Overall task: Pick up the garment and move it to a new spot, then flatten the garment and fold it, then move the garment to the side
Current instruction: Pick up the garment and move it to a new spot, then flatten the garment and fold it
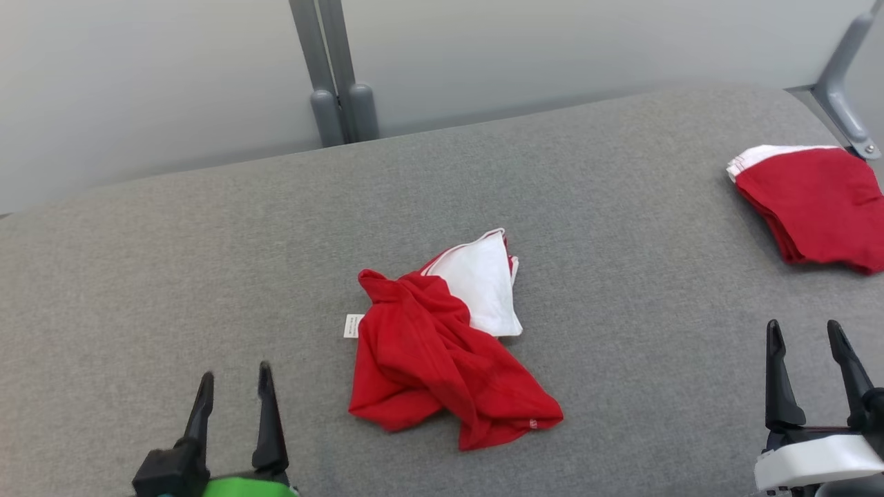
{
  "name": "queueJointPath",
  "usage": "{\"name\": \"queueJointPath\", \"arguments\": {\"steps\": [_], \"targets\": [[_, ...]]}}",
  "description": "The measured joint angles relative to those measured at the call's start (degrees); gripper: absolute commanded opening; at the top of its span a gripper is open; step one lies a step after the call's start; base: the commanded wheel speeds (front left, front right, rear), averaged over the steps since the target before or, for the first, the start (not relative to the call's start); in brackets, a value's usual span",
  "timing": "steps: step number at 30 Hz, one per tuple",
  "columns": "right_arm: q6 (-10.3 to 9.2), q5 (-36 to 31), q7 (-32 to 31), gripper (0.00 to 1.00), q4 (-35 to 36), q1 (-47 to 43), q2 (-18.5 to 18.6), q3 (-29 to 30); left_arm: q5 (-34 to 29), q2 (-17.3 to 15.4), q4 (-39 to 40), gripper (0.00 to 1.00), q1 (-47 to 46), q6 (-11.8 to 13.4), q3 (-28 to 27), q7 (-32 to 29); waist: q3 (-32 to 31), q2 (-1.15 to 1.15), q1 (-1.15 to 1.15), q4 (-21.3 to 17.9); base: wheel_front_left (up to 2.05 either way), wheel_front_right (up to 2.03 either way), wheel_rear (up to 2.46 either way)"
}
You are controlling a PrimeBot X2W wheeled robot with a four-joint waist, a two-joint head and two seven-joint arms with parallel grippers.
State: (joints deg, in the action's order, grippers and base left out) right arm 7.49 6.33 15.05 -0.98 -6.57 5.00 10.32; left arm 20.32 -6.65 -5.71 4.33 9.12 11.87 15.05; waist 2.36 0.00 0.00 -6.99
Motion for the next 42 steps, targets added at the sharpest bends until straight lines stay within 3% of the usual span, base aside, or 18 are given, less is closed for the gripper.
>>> {"name": "queueJointPath", "arguments": {"steps": [3, 9, 14, 27, 32, 38, 42], "targets": [[0.0, -0.6, 0.0, 1.0, 0.1, -1.3, 0.6, 0.0, -1.8, 1.1, 2.4, 1.0, 5.2, -0.7, -3.7, 0.0, -1.3, 0.0, 0.0, 2.0, 0.0, 0.0, 0.0], [0.0, -1.7, 0.0, 1.0, -0.9, -1.9, 1.1, -0.1, -7.5, 2.2, 2.8, 1.0, 8.7, -6.3, -8.2, 0.0, -3.3, 0.0, 0.0, 5.6, 0.0, 0.0, 0.0], [0.0, -2.4, 0.0, 1.0, -2.6, -2.0, 0.8, -1.9, -9.4, 3.1, 1.9, 1.0, 9.1, -8.7, -11.2, 0.0, -4.6, 0.0, 0.0, 7.4, 0.0, 0.0, 0.0], [0.0, -2.4, 0.0, 1.0, -3.0, -1.1, 0.3, -3.4, -10.6, 3.7, 2.0, 1.0, 8.6, -9.7, -11.3, 0.0, -3.8, 0.0, 0.0, 6.4, 0.0, 0.0, 0.0], [0.0, -1.9, 0.0, 1.0, -2.9, -0.1, 0.4, -3.9, -8.8, 3.7, 2.1, 1.0, 5.5, -9.7, -3.4, 0.0, -3.3, 0.0, 0.0, 5.1, 0.0, 0.0, 0.0], [0.0, -0.9, 0.0, 1.0, -3.6, 0.5, 0.7, -5.5, -3.9, 3.9, -2.5, 1.0, -3.3, -11.5, 15.0, -2.7, -2.7, 0.0, 0.0, 2.3, 0.0, 0.0, 0.0], [0.0, -0.5, 0.0, 1.0, -4.1, 1.2, 0.5, -6.0, -1.8, 3.9, -6.9, 1.0, -9.4, -9.2, 21.9, -7.5, -2.0, 0.0, 0.0, 0.3, 0.0, 0.0, 0.0]]}}
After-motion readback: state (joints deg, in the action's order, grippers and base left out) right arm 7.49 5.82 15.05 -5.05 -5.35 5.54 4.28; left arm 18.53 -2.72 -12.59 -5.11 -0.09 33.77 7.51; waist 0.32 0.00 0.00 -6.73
